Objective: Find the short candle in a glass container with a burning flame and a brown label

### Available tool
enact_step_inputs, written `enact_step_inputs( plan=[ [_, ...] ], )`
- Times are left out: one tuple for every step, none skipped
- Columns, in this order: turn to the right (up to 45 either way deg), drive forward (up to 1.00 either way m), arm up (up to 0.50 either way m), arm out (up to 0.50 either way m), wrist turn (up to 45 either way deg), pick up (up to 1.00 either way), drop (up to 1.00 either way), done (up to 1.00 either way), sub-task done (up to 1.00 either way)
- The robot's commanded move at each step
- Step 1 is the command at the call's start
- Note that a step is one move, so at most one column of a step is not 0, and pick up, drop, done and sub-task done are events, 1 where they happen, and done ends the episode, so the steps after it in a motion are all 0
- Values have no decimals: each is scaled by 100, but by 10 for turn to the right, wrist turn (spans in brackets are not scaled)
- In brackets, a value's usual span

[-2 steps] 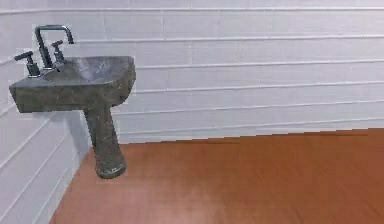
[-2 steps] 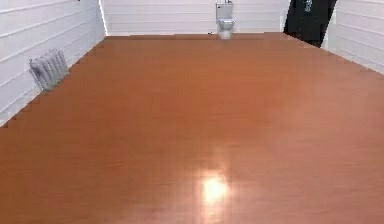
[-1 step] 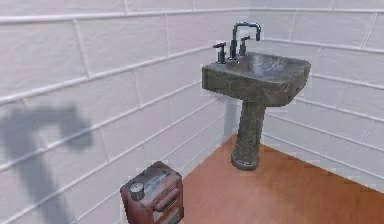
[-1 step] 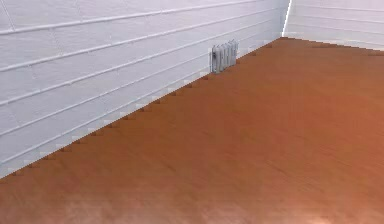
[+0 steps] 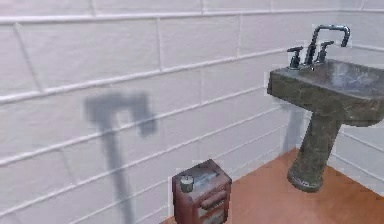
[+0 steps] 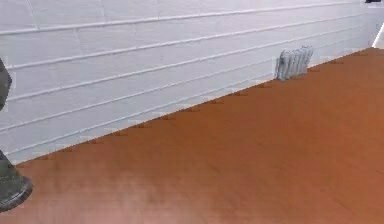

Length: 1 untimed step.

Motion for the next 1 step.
enact_step_inputs(
  plan=[
    [0,0,0,0,0,0,0,100,0]
  ],
)
